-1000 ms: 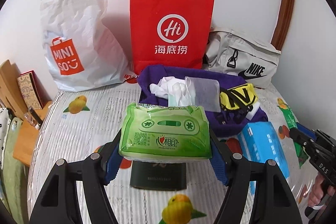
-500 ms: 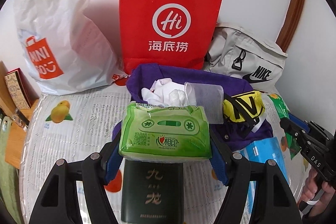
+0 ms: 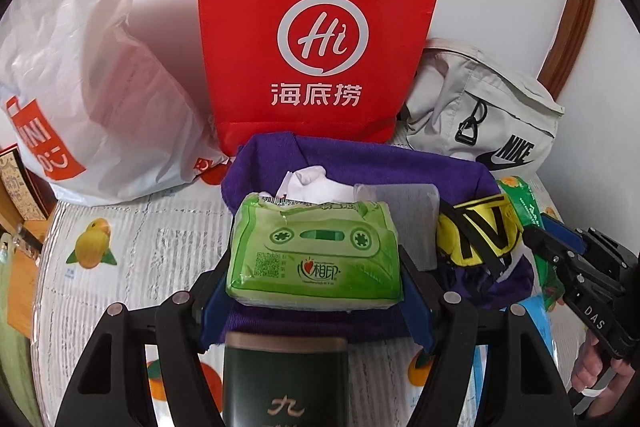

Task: Organize soft objects
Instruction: 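Carry the wipes pack and snack packet over the purple towel with both tools, then open right tool dropping snack packet on towel while left releases wipes pack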

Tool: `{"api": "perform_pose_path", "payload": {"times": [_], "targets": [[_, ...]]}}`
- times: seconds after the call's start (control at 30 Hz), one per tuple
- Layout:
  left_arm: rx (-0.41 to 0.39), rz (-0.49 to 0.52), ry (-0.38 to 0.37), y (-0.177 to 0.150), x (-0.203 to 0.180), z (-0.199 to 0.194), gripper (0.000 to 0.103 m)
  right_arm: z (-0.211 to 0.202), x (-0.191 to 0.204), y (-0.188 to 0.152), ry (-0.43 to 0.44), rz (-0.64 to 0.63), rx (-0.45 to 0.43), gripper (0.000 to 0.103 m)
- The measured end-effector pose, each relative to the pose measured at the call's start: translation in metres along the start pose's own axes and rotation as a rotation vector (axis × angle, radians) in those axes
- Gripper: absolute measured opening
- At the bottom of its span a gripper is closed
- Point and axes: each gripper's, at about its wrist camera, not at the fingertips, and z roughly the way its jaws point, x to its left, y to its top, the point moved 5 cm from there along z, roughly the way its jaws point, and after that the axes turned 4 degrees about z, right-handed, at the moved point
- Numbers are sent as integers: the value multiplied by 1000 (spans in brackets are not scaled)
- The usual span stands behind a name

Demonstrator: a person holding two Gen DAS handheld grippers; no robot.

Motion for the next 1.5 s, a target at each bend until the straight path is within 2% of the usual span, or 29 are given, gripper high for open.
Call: {"api": "perform_pose_path", "payload": {"times": [0.27, 0.67, 1.1, 1.2, 1.27, 1.5], "targets": [[20, -21, -15, 9, 2, 22, 70, 16, 1, 12, -6, -29, -15, 25], [60, -29, -28, 28, 1, 59, 70, 49, -7, 11, -31, -33, 54, 25], [138, -20, -66, 26, -8, 86, 72, 68, -13, 4, -59, -35, 111, 30], [146, -22, -69, 27, -10, 86, 74, 68, -13, 3, -48, -31, 111, 34], [153, -22, -62, 28, -10, 86, 81, 67, -11, 2, -39, -30, 113, 37], [134, -17, -45, 30, -12, 68, 92, 47, -4, 6, -18, -28, 65, 65]]}}
